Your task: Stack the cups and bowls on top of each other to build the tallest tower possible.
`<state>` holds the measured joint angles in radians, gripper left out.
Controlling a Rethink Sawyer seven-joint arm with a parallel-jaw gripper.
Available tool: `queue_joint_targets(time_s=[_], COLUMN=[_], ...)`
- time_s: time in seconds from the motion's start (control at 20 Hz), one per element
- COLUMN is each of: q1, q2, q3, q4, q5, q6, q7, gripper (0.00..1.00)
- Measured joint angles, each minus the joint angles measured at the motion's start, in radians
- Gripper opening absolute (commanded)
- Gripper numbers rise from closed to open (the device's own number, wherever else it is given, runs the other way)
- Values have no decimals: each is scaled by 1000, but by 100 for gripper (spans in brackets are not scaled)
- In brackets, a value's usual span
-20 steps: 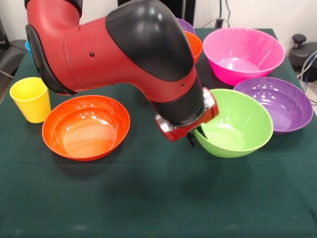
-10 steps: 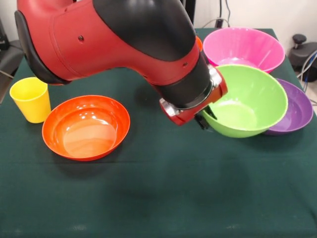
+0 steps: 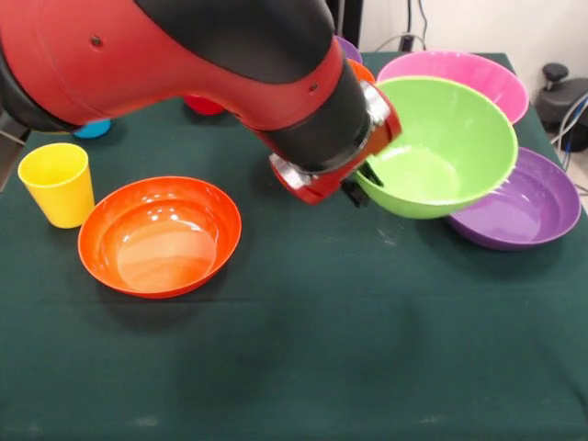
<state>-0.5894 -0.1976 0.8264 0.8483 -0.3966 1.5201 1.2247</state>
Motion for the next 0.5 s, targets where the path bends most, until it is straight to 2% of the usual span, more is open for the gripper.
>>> queue_joint_targets(time_s=[0.35,0.5], q1=[-4,-7], q2=[-23,-37], q3=[0,0], q4=[-45,-65], q5=[-6,-31], q6=[126,174], q7=[-62,-91], gripper=[0,0])
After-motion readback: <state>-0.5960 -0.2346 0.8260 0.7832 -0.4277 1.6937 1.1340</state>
